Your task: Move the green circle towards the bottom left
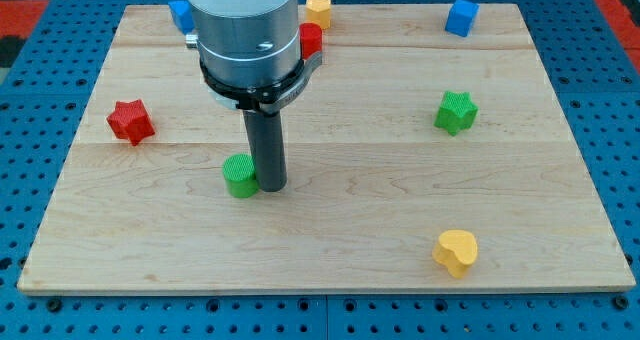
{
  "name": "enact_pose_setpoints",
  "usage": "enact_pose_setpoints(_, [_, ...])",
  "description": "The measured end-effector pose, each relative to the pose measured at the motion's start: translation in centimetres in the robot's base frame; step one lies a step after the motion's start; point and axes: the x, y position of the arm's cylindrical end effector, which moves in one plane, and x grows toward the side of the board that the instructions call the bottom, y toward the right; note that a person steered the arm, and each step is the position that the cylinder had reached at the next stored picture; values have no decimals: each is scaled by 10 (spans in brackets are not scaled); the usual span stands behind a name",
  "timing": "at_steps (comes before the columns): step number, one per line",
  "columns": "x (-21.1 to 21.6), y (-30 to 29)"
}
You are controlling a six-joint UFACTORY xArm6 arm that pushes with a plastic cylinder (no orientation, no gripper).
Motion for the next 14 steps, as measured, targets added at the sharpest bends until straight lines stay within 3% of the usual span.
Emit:
enact_pose_setpoints(5, [2,-12])
enact_pose_setpoints(6, [6,-88])
enact_pose_setpoints(7, [-23,-65])
enact_pose_setpoints(8, [-52,-87])
enact_pose_setpoints(10, [-11,-112])
enact_pose_setpoints(12, [3,-58])
enact_pose_setpoints(14, [13,-94])
